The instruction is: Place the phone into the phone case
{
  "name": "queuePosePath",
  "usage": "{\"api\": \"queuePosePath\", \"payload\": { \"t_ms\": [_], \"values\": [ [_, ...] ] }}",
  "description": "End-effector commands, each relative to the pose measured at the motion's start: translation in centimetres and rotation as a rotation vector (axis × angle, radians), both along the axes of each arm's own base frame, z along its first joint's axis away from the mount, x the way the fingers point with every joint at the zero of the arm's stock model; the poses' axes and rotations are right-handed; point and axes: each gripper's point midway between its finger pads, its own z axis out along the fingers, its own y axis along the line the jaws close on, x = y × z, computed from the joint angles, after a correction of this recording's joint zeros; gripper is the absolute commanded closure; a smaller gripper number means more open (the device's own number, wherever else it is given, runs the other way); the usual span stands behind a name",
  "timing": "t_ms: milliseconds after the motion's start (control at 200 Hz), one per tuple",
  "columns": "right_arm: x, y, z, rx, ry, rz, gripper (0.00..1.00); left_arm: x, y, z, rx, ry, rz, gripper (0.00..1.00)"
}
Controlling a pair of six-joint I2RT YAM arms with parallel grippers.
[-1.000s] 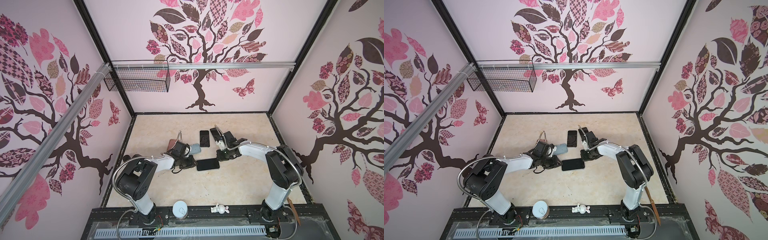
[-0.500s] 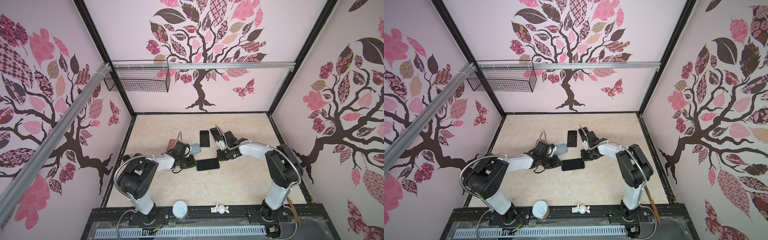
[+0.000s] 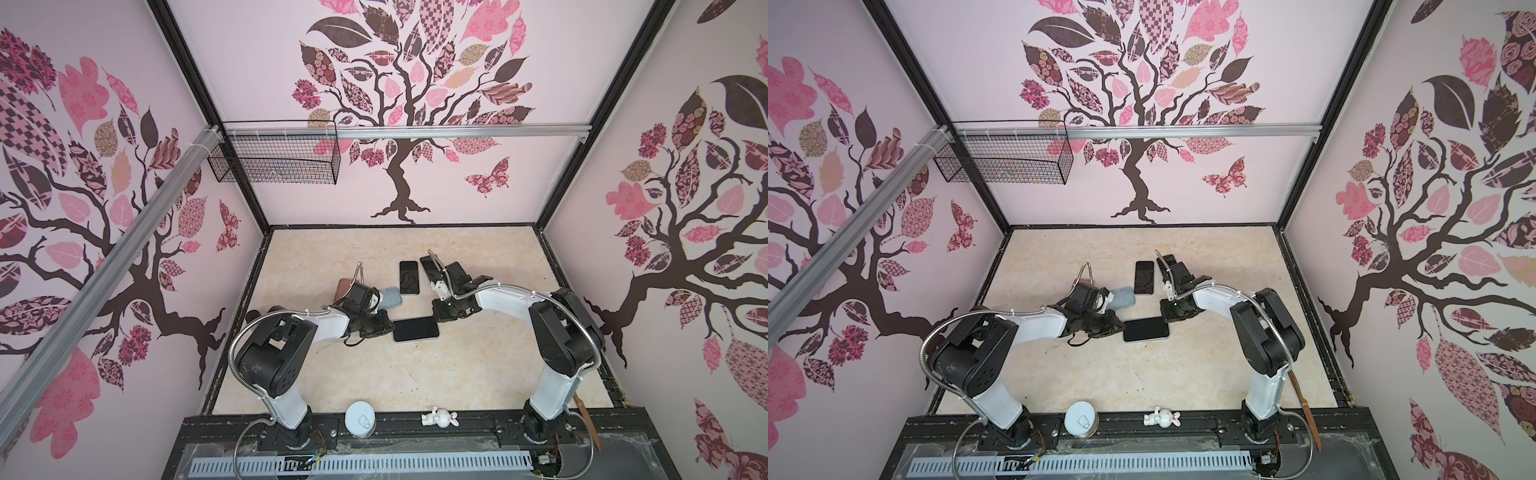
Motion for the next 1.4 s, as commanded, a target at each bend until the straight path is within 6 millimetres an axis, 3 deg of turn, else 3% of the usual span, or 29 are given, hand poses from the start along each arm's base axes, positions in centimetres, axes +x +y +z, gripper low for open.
{"api": "queuePosePath", "payload": {
  "t_ms": [0,775,1055,1395],
  "values": [
    [-3.3,-1.1,-5.9,-0.141,0.118,0.033,0.87,1.0,-0.8,0.7,-0.029,-0.04,-0.014,0.84],
    [-6.3,-1.9,-11.1,-0.263,0.218,0.038,0.89,0.7,-0.6,0.5,-0.023,-0.04,-0.015,0.84],
    [-8.1,-2.5,-12.2,-0.283,0.266,0.056,0.89,0.6,-0.4,0.3,-0.017,-0.038,-0.014,0.84],
    [-8.6,-2.2,-12.7,-0.293,0.284,0.062,0.89,0.6,-0.2,0.2,-0.015,-0.036,-0.007,0.84]
  ]
}}
